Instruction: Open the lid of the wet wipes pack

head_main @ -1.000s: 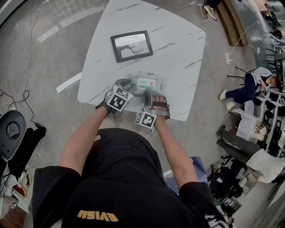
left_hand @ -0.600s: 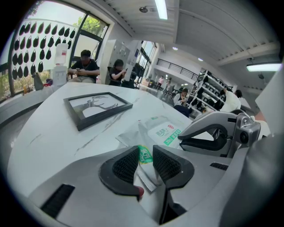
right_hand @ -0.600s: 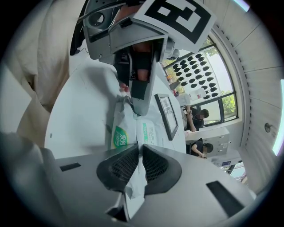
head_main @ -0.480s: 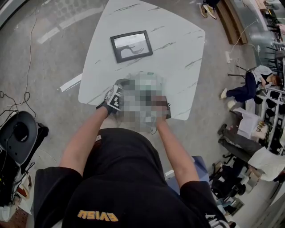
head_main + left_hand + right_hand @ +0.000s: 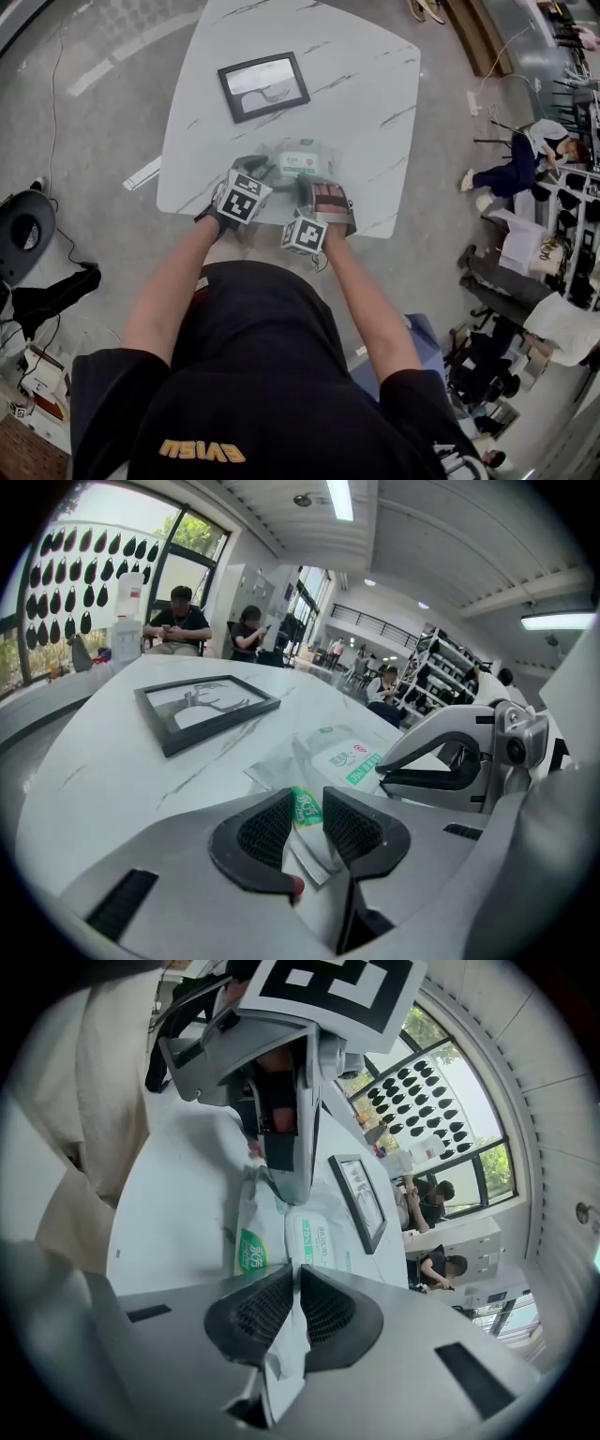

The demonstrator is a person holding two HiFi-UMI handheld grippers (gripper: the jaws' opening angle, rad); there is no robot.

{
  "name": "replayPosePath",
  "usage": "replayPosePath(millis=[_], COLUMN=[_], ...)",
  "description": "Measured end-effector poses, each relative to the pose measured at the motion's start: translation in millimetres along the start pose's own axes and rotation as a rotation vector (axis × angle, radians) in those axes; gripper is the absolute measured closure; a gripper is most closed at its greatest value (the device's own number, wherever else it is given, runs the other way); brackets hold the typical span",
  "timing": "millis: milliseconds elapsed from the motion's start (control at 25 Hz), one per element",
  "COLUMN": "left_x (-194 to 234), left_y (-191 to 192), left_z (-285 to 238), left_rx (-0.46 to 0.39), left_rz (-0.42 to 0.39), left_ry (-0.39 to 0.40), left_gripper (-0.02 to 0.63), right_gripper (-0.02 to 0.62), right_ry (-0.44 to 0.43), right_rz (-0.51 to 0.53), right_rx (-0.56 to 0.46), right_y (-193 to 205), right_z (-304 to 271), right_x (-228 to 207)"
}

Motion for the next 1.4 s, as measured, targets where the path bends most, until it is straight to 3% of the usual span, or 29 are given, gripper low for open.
replayPosePath(millis=[1400], left_x=[-2], left_y=[0], left_z=[4], left_rx=[0.004], left_rz=[0.0], left_ry=[0.001], left_gripper=[0.486], right_gripper=[0.565], right_ry=[-0.501], right_rz=[0.036], right_rx=[-0.057], right_y=[2], right_z=[0], right_x=[-19])
Point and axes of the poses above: the fingertips, and each gripper's own axes: z backward along the fingers, x to its left, y out of its underside, the point moved 5 cm from there along z, backward along the fingers, and after that the axes turned 12 degrees about -y, right-handed, at the moved point
